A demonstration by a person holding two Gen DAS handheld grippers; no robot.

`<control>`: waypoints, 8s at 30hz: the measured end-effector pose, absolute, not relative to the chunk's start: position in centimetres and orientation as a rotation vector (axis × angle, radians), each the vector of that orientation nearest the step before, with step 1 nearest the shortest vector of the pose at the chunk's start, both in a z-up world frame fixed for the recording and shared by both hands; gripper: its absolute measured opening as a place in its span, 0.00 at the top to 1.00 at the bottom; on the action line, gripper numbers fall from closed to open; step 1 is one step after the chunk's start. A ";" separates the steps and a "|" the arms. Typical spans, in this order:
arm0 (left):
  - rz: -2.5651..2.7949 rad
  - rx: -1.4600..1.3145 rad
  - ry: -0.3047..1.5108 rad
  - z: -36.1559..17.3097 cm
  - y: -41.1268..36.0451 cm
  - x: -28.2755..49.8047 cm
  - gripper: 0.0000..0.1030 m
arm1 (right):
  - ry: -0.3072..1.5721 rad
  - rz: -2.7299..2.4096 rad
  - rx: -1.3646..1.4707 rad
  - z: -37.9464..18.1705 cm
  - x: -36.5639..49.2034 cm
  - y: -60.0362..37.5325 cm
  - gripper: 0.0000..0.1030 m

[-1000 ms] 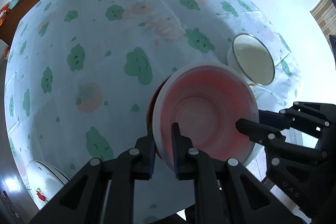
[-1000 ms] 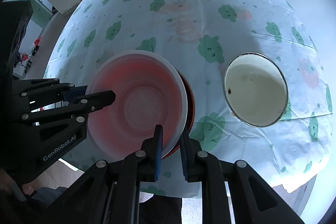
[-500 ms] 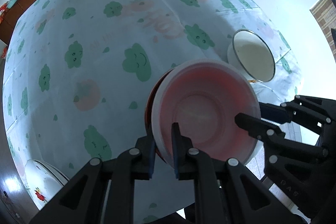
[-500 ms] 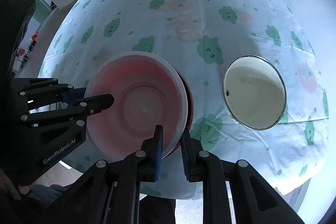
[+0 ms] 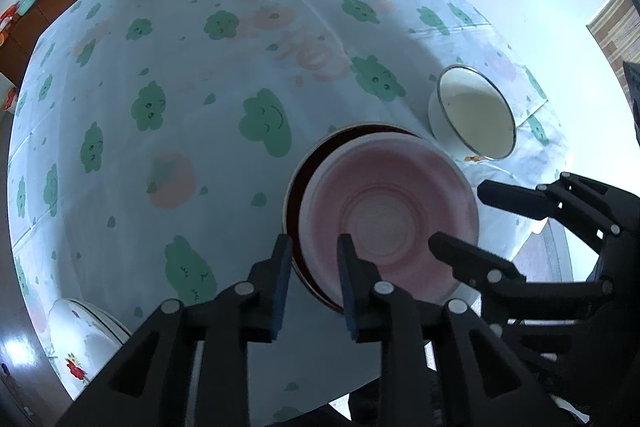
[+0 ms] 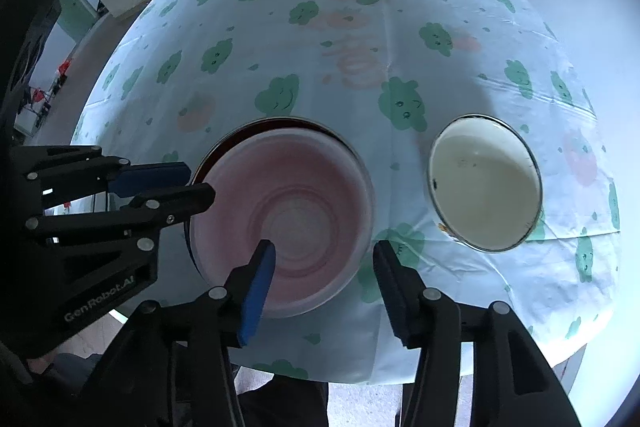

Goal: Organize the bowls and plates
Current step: 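Open both grippers and pull them back from the nested bowls, then move both grippers to the cream enamel bowl, then close both grippers on opposite rims of the cream enamel bowl, then lift the enamel bowl and carry it over the nested bowls with both grippers, then lower the enamel bowl into the pink bowl with both grippers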

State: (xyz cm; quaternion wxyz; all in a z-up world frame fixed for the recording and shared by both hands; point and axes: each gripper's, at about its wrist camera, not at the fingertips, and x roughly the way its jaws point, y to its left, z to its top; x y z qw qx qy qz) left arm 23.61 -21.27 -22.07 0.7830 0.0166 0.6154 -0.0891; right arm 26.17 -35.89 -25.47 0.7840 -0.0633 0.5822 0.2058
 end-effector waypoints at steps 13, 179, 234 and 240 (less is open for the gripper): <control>-0.144 -0.005 1.273 -20.8 -20.2 23.5 0.57 | 1.199 0.423 -0.086 -24.5 26.2 -36.6 0.46; -0.315 0.154 1.369 -25.6 -34.8 33.3 0.96 | 1.184 0.213 0.161 -27.5 31.5 -50.3 0.93; -0.209 0.015 1.239 -16.3 -23.5 27.3 0.96 | 1.092 0.395 0.081 -19.1 28.5 -41.2 0.94; -0.201 0.007 1.245 -16.4 -22.5 26.6 0.96 | 1.102 0.411 0.068 -19.0 27.9 -40.1 0.94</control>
